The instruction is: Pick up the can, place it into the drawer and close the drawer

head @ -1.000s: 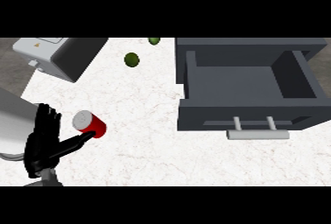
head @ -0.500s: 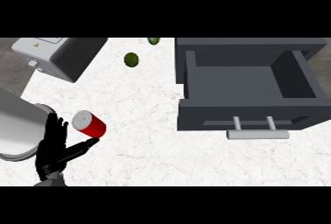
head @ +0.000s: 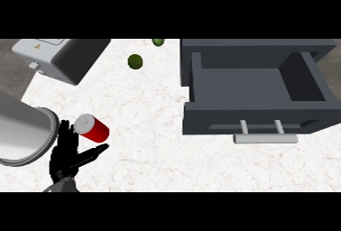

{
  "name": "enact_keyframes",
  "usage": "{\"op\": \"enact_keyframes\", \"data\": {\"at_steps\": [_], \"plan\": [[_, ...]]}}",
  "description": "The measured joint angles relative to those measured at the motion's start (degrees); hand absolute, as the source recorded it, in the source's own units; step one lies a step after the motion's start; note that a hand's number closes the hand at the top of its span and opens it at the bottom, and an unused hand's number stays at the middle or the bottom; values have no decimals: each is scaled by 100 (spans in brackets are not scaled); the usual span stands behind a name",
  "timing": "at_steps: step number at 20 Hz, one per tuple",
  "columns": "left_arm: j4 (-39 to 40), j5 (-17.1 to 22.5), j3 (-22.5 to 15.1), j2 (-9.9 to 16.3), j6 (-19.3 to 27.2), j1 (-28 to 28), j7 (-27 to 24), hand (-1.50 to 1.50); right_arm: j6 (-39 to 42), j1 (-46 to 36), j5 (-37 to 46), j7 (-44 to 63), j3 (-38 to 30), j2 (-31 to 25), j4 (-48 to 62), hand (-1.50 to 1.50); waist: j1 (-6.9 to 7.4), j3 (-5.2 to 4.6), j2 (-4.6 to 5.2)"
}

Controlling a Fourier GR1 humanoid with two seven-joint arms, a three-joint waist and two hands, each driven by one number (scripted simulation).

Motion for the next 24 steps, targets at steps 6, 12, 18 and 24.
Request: {"op": "enact_keyframes", "data": {"at_steps": [6, 12, 18, 24], "plan": [[863, 228, 149, 136, -207, -505, -323, -150, 59, 28, -222, 220, -166, 11, -136, -150, -10, -2, 2], [1288, 499, 241, 199, -458, -836, -427, 150, 241, 44, -129, 128, -176, 143, -58, -150, -9, 0, 1], [1525, 645, 166, 249, -853, -1198, -381, 150, 179, 107, -228, 225, -104, 140, -158, -150, -14, 0, 1], [1310, 654, -54, 227, -1111, -1390, -354, 150, 160, 300, -430, 257, -107, 163, -301, -150, -11, 3, -6]]}}
